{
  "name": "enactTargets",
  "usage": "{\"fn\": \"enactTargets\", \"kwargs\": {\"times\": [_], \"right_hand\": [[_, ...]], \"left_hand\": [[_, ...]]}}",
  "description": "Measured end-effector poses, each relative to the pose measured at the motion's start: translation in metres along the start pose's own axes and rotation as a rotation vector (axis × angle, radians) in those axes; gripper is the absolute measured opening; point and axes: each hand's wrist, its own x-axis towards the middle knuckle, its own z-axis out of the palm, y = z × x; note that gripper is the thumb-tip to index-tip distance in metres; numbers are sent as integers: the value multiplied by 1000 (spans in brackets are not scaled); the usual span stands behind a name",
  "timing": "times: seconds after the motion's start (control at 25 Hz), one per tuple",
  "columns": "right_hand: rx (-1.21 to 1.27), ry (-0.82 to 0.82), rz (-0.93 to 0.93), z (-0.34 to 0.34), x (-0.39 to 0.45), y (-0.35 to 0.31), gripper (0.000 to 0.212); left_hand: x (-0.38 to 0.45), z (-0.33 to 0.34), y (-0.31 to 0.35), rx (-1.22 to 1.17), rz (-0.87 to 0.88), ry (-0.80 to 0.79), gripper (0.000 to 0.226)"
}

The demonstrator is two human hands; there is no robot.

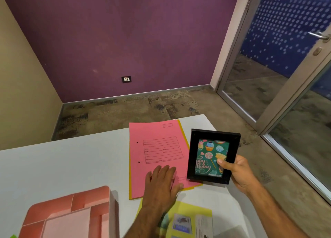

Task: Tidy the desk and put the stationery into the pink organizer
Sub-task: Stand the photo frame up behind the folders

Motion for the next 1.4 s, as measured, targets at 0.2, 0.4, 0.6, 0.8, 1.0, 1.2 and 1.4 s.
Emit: {"fn": "enactTargets", "kwargs": {"times": [0.2,0.4,0.6,0.8,1.0,1.2,1.4], "right_hand": [[-22,36,-20,-23,67,0,76],[-45,58,-30,-30,124,8,65],[-79,88,-21,-27,180,9,26],[-74,75,20,-29,214,14,24],[-71,53,58,-34,227,20,28],[-42,59,76,-34,224,22,33],[-29,100,92,-37,209,27,42]], "left_hand": [[35,32,-20,228,42,-197,66],[38,53,-18,222,13,-191,81],[42,55,-11,198,-41,-153,84],[42,58,-15,222,-16,-123,83],[44,58,-15,245,-14,-107,83],[43,56,-14,232,-15,-119,82],[42,55,-13,208,-34,-122,83]]}}
